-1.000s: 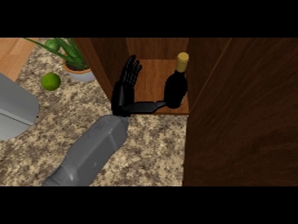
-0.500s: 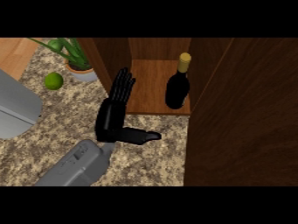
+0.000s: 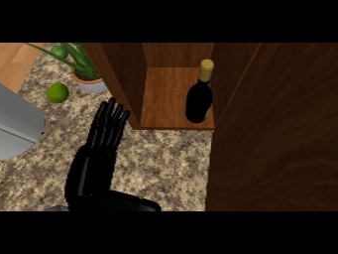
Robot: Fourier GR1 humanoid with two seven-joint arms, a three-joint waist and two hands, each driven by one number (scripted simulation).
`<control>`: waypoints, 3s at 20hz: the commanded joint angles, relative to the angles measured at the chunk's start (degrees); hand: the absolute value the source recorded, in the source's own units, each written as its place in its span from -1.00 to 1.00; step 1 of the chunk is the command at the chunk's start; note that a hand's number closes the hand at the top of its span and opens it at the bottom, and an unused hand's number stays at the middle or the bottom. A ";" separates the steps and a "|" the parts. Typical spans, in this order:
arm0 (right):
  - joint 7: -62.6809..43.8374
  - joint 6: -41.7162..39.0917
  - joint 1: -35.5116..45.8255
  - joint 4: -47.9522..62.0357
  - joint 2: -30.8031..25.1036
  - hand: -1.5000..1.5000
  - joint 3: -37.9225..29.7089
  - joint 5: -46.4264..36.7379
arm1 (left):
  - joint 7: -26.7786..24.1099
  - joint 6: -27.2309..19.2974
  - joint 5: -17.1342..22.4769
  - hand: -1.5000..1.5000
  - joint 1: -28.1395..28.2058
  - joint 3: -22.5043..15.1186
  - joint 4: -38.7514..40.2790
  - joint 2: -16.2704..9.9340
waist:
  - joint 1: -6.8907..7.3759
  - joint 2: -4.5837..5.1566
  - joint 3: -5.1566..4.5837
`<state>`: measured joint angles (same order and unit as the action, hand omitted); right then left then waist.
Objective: Pick up the wine, place it into the cabinet and close the cabinet
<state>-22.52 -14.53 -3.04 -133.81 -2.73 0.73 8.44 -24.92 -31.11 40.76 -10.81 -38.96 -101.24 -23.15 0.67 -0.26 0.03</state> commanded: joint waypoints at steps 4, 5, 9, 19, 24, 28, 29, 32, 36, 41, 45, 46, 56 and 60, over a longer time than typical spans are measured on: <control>2.04 -10.98 -3.94 -0.67 -7.45 1.00 0.71 2.93 | 1.27 -4.60 -3.84 -1.00 8.73 -0.07 -11.77 -4.15 | -0.12 -0.11 0.05; -2.13 -11.22 -3.48 -2.81 -7.74 1.00 4.25 2.82 | 0.99 -3.83 -3.34 -1.00 7.16 1.41 -9.77 -2.91 | -0.41 -0.01 -0.02; -1.73 -14.41 -3.85 -3.00 -8.75 1.00 6.75 4.19 | 0.29 -2.61 -2.60 -1.00 14.87 6.40 -15.88 -9.28 | -0.03 0.08 -0.03; -12.02 -8.64 -8.46 -11.27 -2.63 1.00 25.38 2.49 | -9.23 9.87 3.57 -1.00 36.06 17.48 -22.39 -16.06 | 0.34 -0.16 -0.15; -13.37 -2.59 -2.26 -5.39 2.51 1.00 36.21 -8.32 | -9.69 15.60 6.87 -1.00 43.57 24.70 -24.69 -18.73 | 0.52 -0.14 -0.14; -18.12 4.87 5.72 -5.73 2.63 1.00 41.79 -12.88 | -8.39 22.13 13.43 -1.00 47.07 35.03 -24.78 -22.40 | 1.22 -0.28 -0.23; -17.98 5.58 7.64 -4.08 2.64 1.00 41.57 -13.37 | -10.00 24.37 12.78 -1.00 49.39 35.59 -23.02 -21.41 | 1.14 -0.17 -0.18; -16.85 13.03 16.01 2.80 2.68 1.00 45.74 -16.83 | -9.85 27.84 13.07 -1.00 48.80 37.36 -22.01 -21.18 | 1.00 -0.02 -0.18; -19.84 20.18 27.56 8.69 2.69 1.00 45.36 -16.90 | -8.35 30.72 14.97 -1.00 52.00 41.75 -23.64 -21.98 | 1.40 0.04 -0.17; -17.55 26.40 40.48 20.48 2.70 1.00 39.03 -12.81 | -6.03 34.21 17.51 -1.00 50.67 45.19 -22.30 -22.09 | 1.31 0.29 -0.13; -14.66 29.32 48.06 30.16 2.72 1.00 36.26 -10.96 | -5.22 37.19 18.45 -1.00 53.95 48.85 -22.74 -20.98 | 1.74 0.24 -0.09; -14.00 27.99 48.60 32.06 2.72 1.00 34.27 -9.49 | -3.36 36.89 19.73 -1.00 51.25 48.88 -21.55 -21.38 | 1.01 0.37 -0.08; -3.50 22.47 56.13 50.64 1.93 1.00 23.62 -9.62 | 3.40 37.71 18.85 -1.00 50.22 50.72 -23.09 -19.85 | 0.26 0.46 -0.03; 0.26 20.88 61.73 59.35 2.24 1.00 17.62 -8.08 | 5.49 33.57 14.87 -1.00 44.20 43.82 -23.94 -17.79 | -0.12 0.76 -0.05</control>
<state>-26.76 8.04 55.20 -82.93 -0.45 23.05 0.06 -21.98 4.95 57.18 38.08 8.50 -125.17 -41.75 1.03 0.11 -0.07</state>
